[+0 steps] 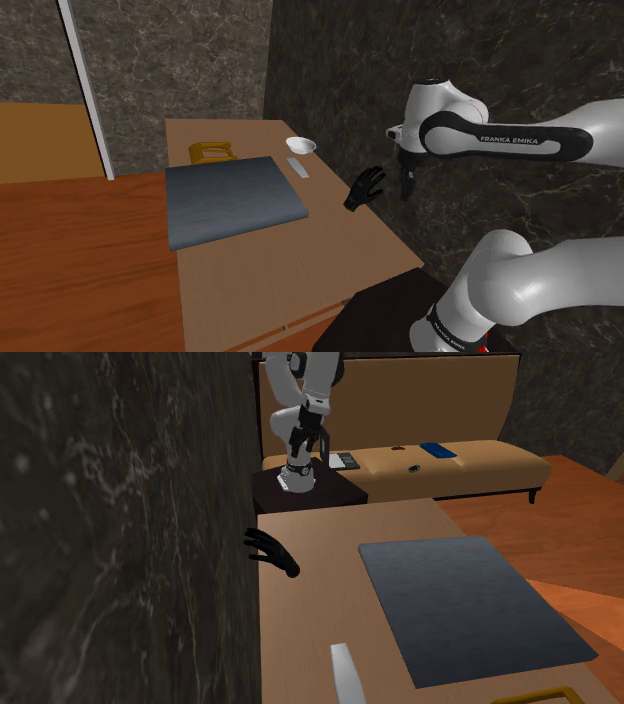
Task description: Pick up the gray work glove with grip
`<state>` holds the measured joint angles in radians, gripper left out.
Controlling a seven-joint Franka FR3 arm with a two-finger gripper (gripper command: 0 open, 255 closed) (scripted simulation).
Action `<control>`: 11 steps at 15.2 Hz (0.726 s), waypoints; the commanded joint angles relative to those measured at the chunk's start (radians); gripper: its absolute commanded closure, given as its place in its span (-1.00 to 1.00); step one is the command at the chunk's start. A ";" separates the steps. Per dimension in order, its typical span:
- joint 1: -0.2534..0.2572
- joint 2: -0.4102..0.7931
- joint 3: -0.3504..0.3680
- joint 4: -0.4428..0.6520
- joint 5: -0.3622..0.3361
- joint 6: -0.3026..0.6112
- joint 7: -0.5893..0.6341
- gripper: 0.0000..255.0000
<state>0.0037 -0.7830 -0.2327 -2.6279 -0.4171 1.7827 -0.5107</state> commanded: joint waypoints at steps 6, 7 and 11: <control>-0.024 0.133 -0.148 -0.023 -0.239 0.250 -0.237 -1.00; -0.026 0.160 -0.170 -0.019 -0.271 0.289 -0.266 -1.00; -0.029 0.285 -0.255 0.017 -0.384 0.452 -0.377 -1.00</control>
<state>-0.0256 -0.5393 -0.4622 -2.6254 -0.7701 2.1843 -0.8565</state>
